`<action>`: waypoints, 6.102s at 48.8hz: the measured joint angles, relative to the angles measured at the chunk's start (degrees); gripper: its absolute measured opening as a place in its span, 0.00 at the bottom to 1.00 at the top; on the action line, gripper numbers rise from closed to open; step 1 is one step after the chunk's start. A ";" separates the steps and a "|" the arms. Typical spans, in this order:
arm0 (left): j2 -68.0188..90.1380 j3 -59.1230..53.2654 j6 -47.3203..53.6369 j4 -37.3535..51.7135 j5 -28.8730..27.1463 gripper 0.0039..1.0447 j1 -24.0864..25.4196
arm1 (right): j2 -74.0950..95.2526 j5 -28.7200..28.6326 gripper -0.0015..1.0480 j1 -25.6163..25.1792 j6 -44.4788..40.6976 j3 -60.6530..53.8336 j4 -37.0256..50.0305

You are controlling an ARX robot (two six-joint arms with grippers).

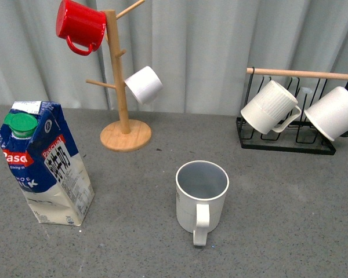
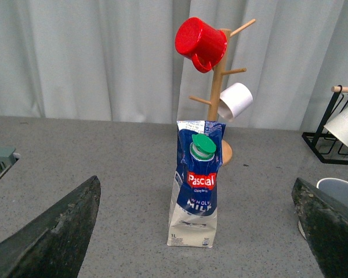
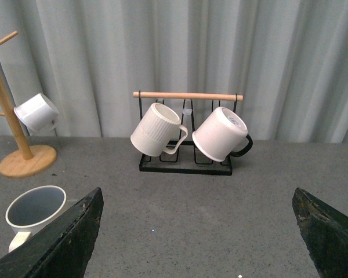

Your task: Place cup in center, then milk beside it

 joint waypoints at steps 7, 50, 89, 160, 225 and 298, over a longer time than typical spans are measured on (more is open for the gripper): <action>0.00 0.00 0.00 0.00 0.00 0.94 0.00 | 0.00 0.00 0.91 0.00 0.00 0.00 0.00; 75.08 10.19 -0.61 39.95 7.19 0.94 4.13 | 0.00 0.00 0.91 0.00 0.00 0.00 0.00; 94.12 21.11 2.97 43.30 6.45 0.94 -0.81 | -0.02 0.00 0.91 0.00 0.00 0.00 0.00; 99.54 28.74 -9.94 45.79 -4.17 0.04 -17.53 | -0.02 0.00 0.91 0.00 0.00 0.00 -0.02; 96.98 33.59 -15.34 45.55 -6.67 0.94 -24.41 | -0.02 0.00 0.91 0.00 0.00 0.00 0.00; 49.05 0.72 -0.17 46.53 -0.11 0.04 -0.15 | -0.04 0.00 0.91 0.00 0.00 0.00 0.00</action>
